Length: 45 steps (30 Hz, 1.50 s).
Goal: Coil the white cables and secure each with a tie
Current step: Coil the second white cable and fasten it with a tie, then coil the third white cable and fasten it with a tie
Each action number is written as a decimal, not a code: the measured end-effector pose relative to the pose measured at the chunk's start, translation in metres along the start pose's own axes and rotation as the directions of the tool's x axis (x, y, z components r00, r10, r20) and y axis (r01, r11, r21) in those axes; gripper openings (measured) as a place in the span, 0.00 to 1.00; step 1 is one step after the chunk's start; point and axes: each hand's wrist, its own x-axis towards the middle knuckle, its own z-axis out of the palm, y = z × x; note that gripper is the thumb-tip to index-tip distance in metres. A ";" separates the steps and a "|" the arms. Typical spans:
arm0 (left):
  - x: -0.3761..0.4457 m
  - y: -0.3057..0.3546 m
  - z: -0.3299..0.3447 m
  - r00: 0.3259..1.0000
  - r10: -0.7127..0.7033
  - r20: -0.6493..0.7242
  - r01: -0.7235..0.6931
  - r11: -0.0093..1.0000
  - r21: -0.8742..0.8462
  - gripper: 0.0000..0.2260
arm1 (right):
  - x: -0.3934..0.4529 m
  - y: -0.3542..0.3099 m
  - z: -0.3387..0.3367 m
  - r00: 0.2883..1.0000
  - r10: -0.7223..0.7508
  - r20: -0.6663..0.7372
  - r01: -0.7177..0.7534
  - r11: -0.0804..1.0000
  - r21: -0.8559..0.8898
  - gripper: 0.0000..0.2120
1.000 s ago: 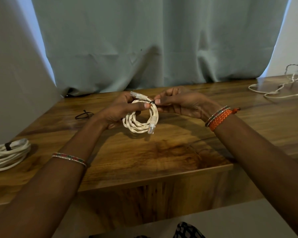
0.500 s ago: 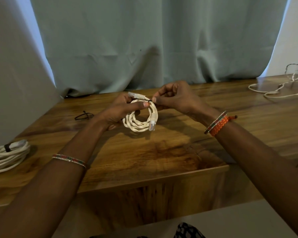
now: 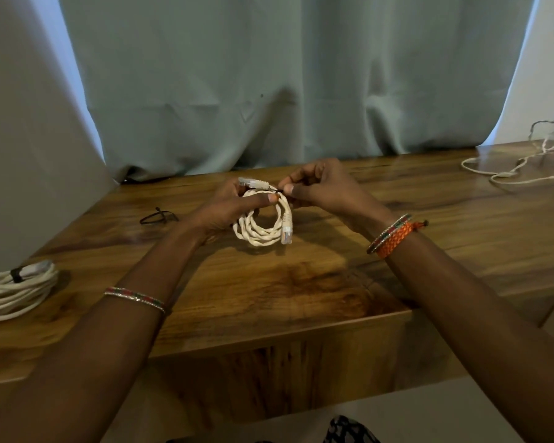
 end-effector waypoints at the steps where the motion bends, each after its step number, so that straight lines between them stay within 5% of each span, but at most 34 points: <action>1: -0.001 0.001 0.000 1.000 -0.004 -0.010 0.004 1.000 -0.008 0.04 | 0.000 0.000 0.001 1.000 0.018 -0.016 -0.019 1.000 -0.022 0.09; 5: -0.004 0.007 0.003 0.995 -0.042 -0.095 0.035 0.996 -0.076 0.05 | -0.002 0.001 0.008 0.982 0.163 0.097 -0.150 0.980 -0.129 0.15; 14: -0.010 0.016 -0.029 0.967 -0.175 -0.185 0.146 0.977 -0.157 0.14 | 0.022 -0.009 0.027 0.956 0.197 0.219 -0.254 0.928 0.272 0.04; 16: -0.018 0.021 -0.056 0.921 -0.194 -0.338 0.183 0.981 -0.067 0.23 | 0.032 -0.018 0.043 0.953 0.214 0.215 -0.274 0.911 0.309 0.06; 20: -0.050 0.041 -0.124 0.784 -0.062 -0.618 0.127 0.990 0.063 0.03 | 0.061 -0.038 0.096 0.942 0.247 0.226 -0.304 0.914 0.268 0.09; 21: -0.059 0.046 -0.141 0.765 -0.053 -0.642 0.139 0.987 0.084 0.05 | 0.070 -0.043 0.113 0.937 0.260 0.233 -0.318 0.910 0.264 0.11; 27: -0.100 0.035 -0.193 0.741 -0.084 -0.667 0.287 0.937 0.200 0.12 | 0.108 -0.060 0.213 0.924 0.275 0.266 -0.343 0.904 0.254 0.11; 33: -0.110 0.015 -0.209 0.766 -0.002 -0.643 0.192 0.955 0.225 0.11 | 0.123 -0.057 0.283 0.921 0.268 0.284 -0.289 0.957 0.036 0.08; 40: -0.110 -0.002 -0.214 0.776 -0.019 -0.630 0.200 0.955 0.218 0.09 | 0.123 -0.053 0.294 0.932 0.290 0.219 -0.297 0.955 -0.002 0.06; 45: -0.108 0.001 -0.199 0.781 0.001 -0.625 0.190 0.952 0.238 0.10 | 0.114 -0.059 0.269 0.986 0.093 0.140 -0.046 0.950 -0.308 0.17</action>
